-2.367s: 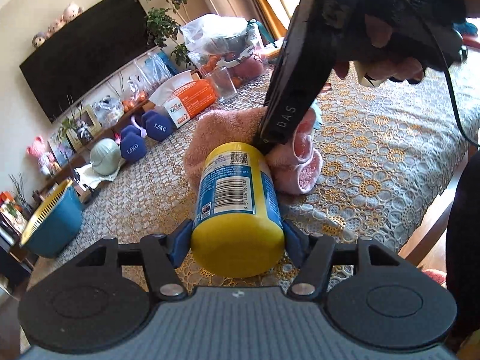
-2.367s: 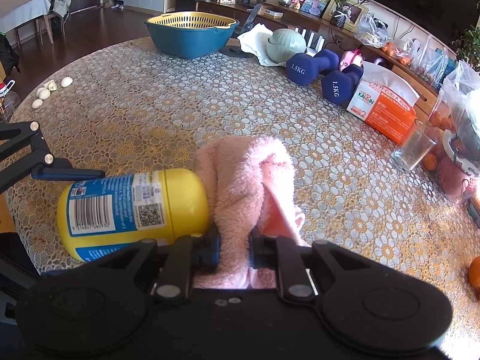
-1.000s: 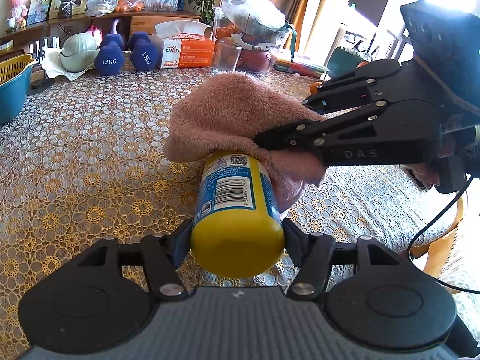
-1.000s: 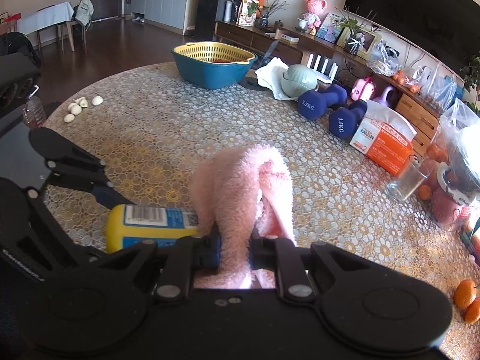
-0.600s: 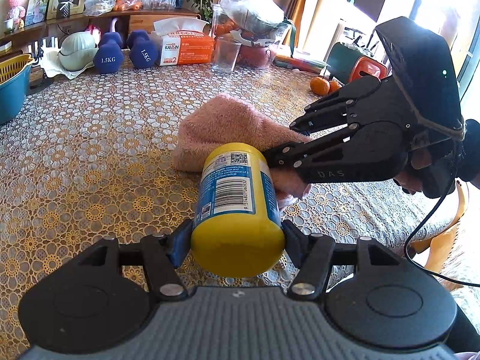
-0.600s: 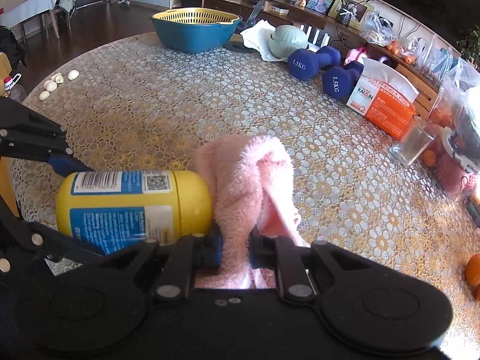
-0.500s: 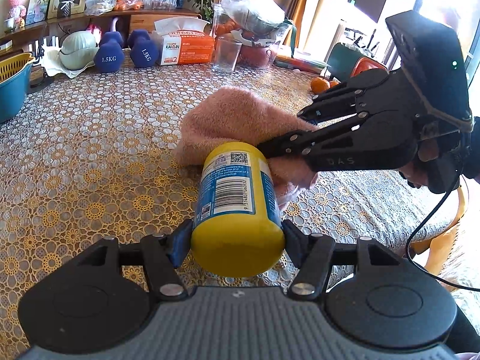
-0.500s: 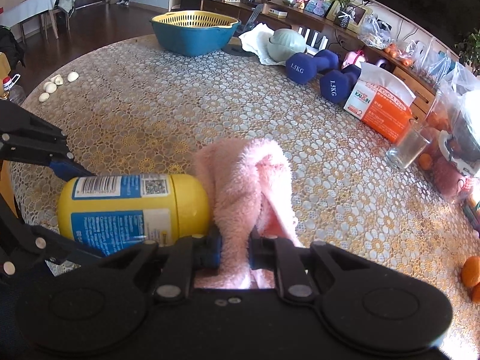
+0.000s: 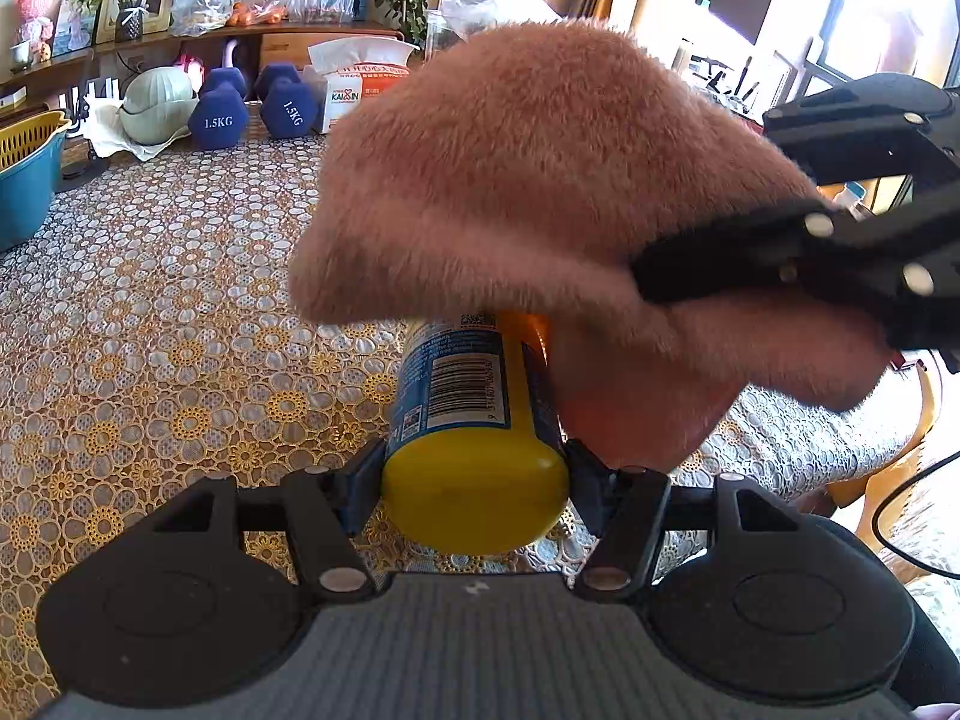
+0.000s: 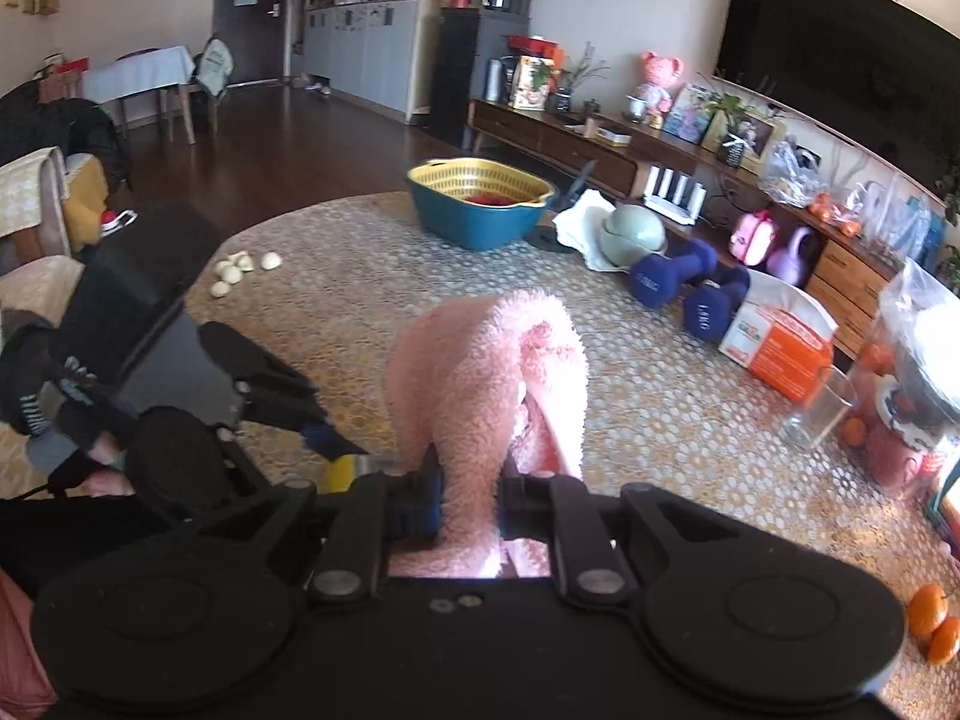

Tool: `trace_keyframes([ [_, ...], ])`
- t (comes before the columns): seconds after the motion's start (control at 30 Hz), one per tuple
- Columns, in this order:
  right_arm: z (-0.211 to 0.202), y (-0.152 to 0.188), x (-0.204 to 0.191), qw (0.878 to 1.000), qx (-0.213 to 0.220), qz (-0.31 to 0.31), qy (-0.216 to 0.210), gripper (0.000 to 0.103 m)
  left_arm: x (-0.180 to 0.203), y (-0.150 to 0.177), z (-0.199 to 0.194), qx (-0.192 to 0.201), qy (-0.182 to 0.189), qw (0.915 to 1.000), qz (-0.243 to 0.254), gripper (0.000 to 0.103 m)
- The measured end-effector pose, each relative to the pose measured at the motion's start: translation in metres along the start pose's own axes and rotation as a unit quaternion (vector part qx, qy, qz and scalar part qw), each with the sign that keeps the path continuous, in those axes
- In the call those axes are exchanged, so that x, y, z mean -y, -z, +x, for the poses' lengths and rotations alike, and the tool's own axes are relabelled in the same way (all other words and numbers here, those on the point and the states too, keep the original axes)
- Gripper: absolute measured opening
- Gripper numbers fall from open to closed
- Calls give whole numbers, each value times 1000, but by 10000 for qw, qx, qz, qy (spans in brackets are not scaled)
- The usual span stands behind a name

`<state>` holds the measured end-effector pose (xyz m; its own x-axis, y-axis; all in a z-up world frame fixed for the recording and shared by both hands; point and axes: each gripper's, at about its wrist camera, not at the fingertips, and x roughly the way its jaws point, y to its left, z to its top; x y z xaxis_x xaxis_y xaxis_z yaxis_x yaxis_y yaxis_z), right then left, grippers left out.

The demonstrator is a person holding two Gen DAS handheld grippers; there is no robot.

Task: Clean container
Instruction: 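Drape and rub the towel over the jar with the right tool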

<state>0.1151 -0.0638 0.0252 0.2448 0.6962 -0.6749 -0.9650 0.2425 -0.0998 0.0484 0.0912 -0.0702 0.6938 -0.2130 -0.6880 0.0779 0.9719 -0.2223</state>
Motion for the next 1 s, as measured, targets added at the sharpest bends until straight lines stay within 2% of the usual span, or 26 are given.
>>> trace_keyframes([
  [0.17, 15, 3, -23, 9985, -190, -224, -455, 15, 1, 1, 1, -21, -27, 10000, 46, 63],
  [0.3, 29, 8, -24, 9979, -323, -178, -536, 15, 1, 1, 1, -66, -59, 9999, 69, 63],
  [0.53, 39, 10, -9, 9989, -351, -69, -301, 15, 0, 1, 1, -56, -42, 10000, 48, 63],
  [0.93, 62, 13, 42, 9972, -449, 577, 149, 17, -3, 0, 1, -3, 37, 10000, -8, 63],
  [1.0, 65, 14, 51, 9959, -434, 784, 86, 17, -5, -2, 1, 13, 78, 9999, -113, 63],
])
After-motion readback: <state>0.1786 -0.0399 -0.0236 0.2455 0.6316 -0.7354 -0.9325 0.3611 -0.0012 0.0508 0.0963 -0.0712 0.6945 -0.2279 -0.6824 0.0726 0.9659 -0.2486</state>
